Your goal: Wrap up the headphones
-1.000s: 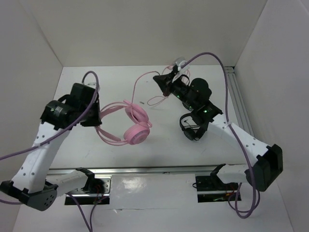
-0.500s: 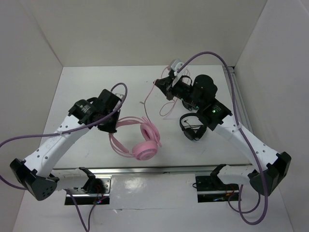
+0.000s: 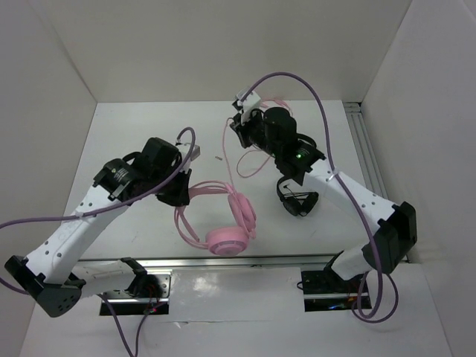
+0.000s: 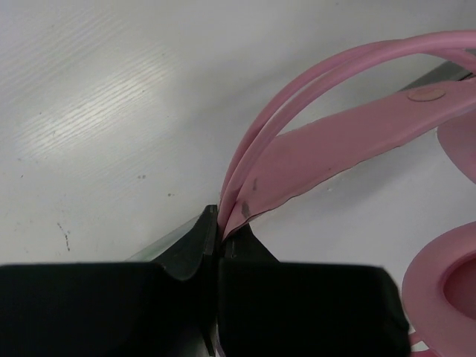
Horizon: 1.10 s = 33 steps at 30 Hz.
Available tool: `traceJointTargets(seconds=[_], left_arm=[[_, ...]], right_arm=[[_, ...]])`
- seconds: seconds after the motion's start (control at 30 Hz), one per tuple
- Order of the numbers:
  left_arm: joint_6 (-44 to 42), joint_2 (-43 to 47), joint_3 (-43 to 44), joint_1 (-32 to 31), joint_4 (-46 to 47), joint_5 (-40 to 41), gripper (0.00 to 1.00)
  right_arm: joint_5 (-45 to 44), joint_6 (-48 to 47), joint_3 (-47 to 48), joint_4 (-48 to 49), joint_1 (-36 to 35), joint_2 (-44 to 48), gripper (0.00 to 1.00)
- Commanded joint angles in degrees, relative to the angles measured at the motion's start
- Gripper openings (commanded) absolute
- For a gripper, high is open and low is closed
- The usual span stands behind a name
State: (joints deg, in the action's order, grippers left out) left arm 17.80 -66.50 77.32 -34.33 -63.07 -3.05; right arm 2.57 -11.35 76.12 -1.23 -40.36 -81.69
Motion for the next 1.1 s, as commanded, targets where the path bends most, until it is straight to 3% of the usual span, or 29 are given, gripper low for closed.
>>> traceJointTargets(seconds=[0.0,0.1,0.3,0.53,0.63,0.83,0.93,0.97,1.0,1.07], left_arm=[[-1.3,2.9,2.8,-0.7,4.2,-8.2,0.00],[-1.3,2.9,2.3,-1.3,4.2,-8.2,0.00],[-1.9,2.9,3.0,-1.3,4.7,-10.1,0.00],[1.0,5.1,9.9,-1.3,8.7,-12.8,0.00],[3.7,4.5,14.8,-1.3,9.3,-9.4,0.00],[9.6,3.9,20.9,-1.3,12.7,-5.0,0.00],[11.8,5.4,22.6,-1.3,13.8,-1.4,0.00],[12.7,6.2,22.6,-1.3,14.5,-0.3,0.00],[13.4,6.2,23.2,-1.3,14.5,-0.3,0.00],[13.4,6.7,24.6,-1.3,14.5,1.3,0.00]], right_arm=[[-9.9,2.4,6.0,2.6,1.6,-4.0,0.00],[-11.7,4.7,9.7,0.4,3.0,-8.2,0.00],[-4.4,5.6,10.3,-0.4,3.4,-10.7,0.00],[15.7,4.9,7.5,-2.1,1.7,-12.3,0.00],[25.0,5.5,5.2,-0.4,1.7,-12.4,0.00],[35.5,9.0,1.9,2.9,1.2,-13.5,0.00],[42.5,12.7,-0.9,8.9,1.2,-14.7,0.11],[45.7,14.6,-2.7,14.7,1.2,-15.2,0.19],[47.1,18.8,-3.6,18.0,1.2,-15.9,0.45],[49.1,23.8,-5.0,28.6,1.2,-18.7,0.56]])
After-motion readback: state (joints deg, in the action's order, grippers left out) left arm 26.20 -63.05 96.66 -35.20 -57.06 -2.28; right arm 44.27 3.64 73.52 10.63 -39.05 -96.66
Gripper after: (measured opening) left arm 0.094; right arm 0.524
